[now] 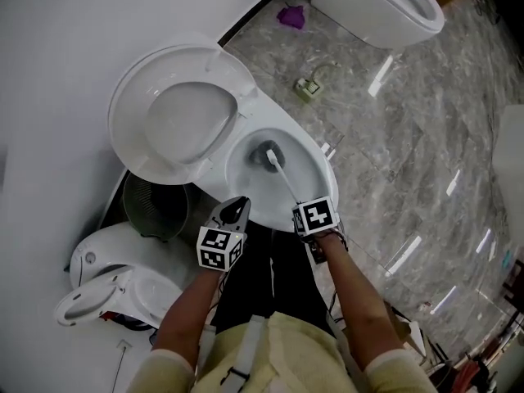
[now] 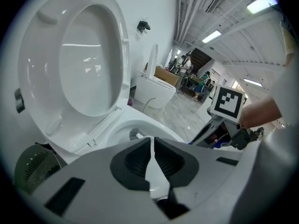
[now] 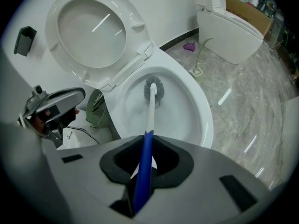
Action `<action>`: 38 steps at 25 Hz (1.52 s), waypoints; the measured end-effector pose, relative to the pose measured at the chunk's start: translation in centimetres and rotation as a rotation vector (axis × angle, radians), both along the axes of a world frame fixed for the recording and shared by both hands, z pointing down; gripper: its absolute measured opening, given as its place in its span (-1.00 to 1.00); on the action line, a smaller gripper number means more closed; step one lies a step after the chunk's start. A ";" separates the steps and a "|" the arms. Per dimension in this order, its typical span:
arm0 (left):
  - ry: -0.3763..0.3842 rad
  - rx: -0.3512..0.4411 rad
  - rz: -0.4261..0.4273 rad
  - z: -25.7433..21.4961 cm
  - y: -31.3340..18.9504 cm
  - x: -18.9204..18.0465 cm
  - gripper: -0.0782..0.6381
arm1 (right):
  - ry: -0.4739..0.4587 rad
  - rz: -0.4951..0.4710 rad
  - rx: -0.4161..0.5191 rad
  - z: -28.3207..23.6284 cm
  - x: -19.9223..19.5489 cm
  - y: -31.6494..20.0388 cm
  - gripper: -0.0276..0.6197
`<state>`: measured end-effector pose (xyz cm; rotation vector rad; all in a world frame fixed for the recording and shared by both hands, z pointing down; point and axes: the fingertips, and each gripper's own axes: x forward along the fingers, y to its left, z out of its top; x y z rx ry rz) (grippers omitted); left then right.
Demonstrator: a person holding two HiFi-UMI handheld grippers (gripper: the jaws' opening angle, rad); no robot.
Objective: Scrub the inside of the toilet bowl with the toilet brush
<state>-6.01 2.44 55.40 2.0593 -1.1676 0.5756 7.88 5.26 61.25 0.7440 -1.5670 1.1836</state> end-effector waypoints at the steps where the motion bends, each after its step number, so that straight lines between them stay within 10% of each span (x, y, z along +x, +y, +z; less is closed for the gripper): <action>1: -0.005 0.013 0.012 -0.5 0.2 0.4 -0.69 | -0.003 0.004 0.009 -0.5 0.4 0.3 -0.69; 38: 0.004 0.107 -0.051 -18.0 3.8 2.9 -0.69 | -0.155 0.086 0.446 -20.7 6.2 1.5 -0.69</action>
